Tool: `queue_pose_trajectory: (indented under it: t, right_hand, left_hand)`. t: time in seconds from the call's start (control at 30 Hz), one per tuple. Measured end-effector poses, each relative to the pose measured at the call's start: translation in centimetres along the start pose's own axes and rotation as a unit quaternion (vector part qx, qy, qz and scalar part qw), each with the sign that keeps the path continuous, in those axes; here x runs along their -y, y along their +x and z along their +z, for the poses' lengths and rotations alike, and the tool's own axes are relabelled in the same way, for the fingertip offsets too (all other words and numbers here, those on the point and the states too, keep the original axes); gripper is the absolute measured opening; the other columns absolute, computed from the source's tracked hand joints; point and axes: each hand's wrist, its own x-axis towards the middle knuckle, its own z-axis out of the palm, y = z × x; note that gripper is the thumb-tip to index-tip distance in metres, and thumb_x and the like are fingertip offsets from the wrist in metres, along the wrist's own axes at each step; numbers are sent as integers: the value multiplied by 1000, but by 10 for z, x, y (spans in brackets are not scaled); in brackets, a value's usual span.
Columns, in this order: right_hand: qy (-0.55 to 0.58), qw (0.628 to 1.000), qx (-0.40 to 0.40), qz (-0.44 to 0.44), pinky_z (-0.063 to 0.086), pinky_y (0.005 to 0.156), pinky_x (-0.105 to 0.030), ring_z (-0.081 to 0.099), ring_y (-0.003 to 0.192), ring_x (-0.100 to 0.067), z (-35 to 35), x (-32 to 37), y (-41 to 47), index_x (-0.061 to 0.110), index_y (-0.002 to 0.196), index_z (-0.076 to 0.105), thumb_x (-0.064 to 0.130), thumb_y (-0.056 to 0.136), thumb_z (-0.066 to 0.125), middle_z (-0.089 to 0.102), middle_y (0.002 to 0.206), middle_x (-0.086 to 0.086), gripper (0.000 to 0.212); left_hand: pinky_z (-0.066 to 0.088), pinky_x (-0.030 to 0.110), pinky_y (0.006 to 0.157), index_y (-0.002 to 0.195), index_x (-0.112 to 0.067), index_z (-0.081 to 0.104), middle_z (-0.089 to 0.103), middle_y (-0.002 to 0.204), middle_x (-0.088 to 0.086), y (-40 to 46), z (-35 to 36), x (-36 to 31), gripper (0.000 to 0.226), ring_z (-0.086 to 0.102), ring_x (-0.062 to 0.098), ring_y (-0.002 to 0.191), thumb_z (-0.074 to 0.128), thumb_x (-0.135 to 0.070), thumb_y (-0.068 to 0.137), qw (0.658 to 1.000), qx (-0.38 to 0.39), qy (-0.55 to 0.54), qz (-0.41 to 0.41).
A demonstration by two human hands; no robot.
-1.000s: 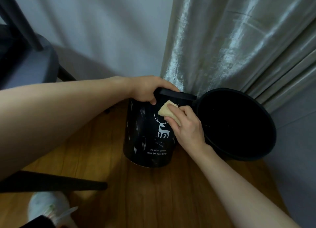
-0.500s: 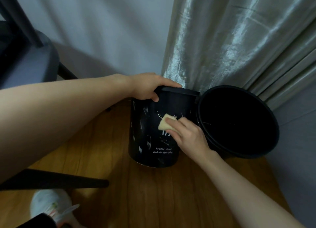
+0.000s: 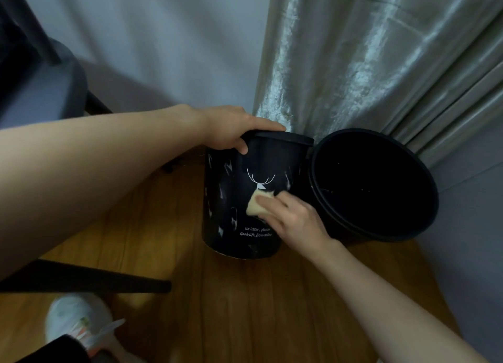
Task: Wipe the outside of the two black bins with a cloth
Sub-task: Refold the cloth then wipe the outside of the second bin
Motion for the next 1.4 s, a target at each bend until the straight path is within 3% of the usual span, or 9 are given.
queue_pose_trajectory:
  t: [0.07, 0.23, 0.33, 0.5, 0.7, 0.87, 1.17, 1.27, 1.4]
  right_hand:
    - [-4, 1000, 18, -7, 57, 56, -39, 59, 74, -20, 0, -1, -4, 20, 118, 65, 34, 93, 60, 56, 85, -4, 29]
    - [24, 995, -56, 84, 55, 59, -39, 59, 71, -23, -7, 0, 35, 17, 119, 67, 37, 91, 61, 56, 86, -4, 34]
    - [40, 995, -46, 75, 55, 59, -39, 59, 71, -22, -7, 1, 31, 17, 119, 67, 37, 91, 60, 56, 86, -4, 35]
    - [47, 998, -17, 50, 57, 61, -38, 61, 71, -20, -4, 2, 6, 19, 118, 68, 42, 92, 61, 59, 86, -2, 36]
    - [38, 992, -62, 107, 57, 64, -42, 64, 76, -25, -6, 3, 24, 13, 115, 65, 41, 90, 61, 64, 92, -6, 37]
    - [33, 996, -45, 64, 57, 61, -39, 62, 71, -20, 3, 5, -7, 14, 111, 66, 36, 89, 65, 60, 86, -3, 31]
    - [62, 987, -79, 124, 56, 70, -36, 64, 83, -21, -4, 5, 15, 13, 116, 67, 39, 90, 64, 65, 99, -6, 37]
    - [31, 994, -64, 82, 57, 63, -35, 62, 75, -21, 2, 6, -1, 14, 114, 65, 37, 91, 63, 61, 91, -5, 32]
    - [-9, 999, 32, -14, 59, 59, -37, 62, 78, -18, 13, 6, -35, 16, 111, 65, 35, 93, 61, 59, 89, -2, 27]
  left_hand:
    - [39, 32, 83, 147, -53, 16, 62, 112, 11, 1, 0, 1, 83, 52, 24, 91, 67, -20, 90, 1000, 4, 1, -1]
    - [37, 30, 79, 149, -51, 13, 59, 107, 11, 0, -1, -4, 82, 48, 21, 85, 65, -23, 91, 1000, 2, 24, 0]
    - [37, 31, 76, 149, -51, 7, 60, 111, 13, -3, 0, -5, 83, 50, 22, 86, 63, -26, 93, 998, 1, 56, -4]
    - [41, 34, 87, 149, -51, 3, 58, 123, 13, -8, 3, -5, 85, 56, 31, 106, 61, -24, 94, 998, -4, 65, -11]
    - [43, 37, 92, 148, -54, 10, 58, 125, 9, -4, 7, 1, 85, 55, 28, 106, 64, -20, 92, 1000, -2, 6, -6]
    - [41, 41, 102, 146, -56, 15, 53, 138, 6, -1, 3, 5, 90, 52, 28, 119, 71, -18, 87, 1000, 4, -8, 21]
    - [42, 42, 98, 148, -54, 13, 56, 130, 8, -1, -2, -2, 91, 53, 28, 114, 71, -20, 86, 999, 5, 31, 35]
    - [42, 37, 94, 147, -54, 13, 58, 127, 9, -1, -2, -2, 91, 54, 29, 111, 72, -21, 86, 999, 2, 37, 30]
    - [44, 41, 93, 146, -57, 11, 61, 118, 11, -1, -2, -1, 91, 55, 28, 103, 71, -22, 87, 999, 3, 37, 21]
